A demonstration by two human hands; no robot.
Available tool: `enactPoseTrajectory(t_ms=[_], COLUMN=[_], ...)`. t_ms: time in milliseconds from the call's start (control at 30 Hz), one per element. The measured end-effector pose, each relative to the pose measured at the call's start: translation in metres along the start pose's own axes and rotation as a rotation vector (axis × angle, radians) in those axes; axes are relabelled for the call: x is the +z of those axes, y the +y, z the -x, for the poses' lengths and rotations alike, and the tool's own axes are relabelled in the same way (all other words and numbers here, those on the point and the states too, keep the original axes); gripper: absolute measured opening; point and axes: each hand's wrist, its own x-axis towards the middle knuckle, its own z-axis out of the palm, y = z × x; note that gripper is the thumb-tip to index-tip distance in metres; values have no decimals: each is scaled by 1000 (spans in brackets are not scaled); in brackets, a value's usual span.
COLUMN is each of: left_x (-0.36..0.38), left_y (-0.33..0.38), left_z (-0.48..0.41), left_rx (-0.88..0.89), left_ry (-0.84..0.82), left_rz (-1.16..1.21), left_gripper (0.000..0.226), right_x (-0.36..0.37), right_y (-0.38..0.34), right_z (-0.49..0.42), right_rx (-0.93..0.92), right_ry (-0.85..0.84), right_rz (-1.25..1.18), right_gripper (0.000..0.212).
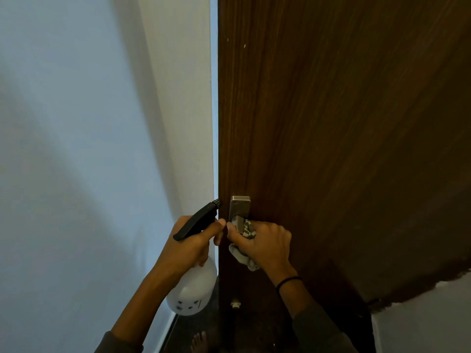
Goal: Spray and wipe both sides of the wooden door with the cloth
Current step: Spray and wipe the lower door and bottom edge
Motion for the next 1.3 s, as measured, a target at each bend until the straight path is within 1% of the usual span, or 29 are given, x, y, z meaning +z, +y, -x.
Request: enactPoseTrajectory(t_ms=[67,167,333,433,700,967,1067,1133,1200,1300], left_x=[-3,-12,-19,-22,-25,-21,-18,-16,-14,-12], left_y=[6,16,21,22,33,49,52,55,57,62], left_z=[-23,-53,-94,-116,-152,-175,-185,-192,-199,-206], left_rx=[17,110,182,209,199,159,147,148,153,153], left_ry=[-3,-34,-99,-130,-205,-240,-255,-254,-246,-251], left_rz=[2,6,25,30,62,99,102,106,115,132], left_gripper=[38,37,40,40,39,33,34,35,36,37], right_x=[5,14,20,24,38,49,54,56,56,68], right_y=[1,4,6,5,16,31,36,38,38,41], right_z=[-18,-44,-82,-101,-146,-173,-181,-185,-188,-192], right_rx=[38,98,178,238,354,381,388,378,372,417], right_ry=[-12,-33,-126,-108,-113,-120,-121,-105,-75,-12], right_rz=[32,76,147,152,142,145,104,84,56,-59], right_gripper=[58,55,61,62,67,72,77,72,72,71])
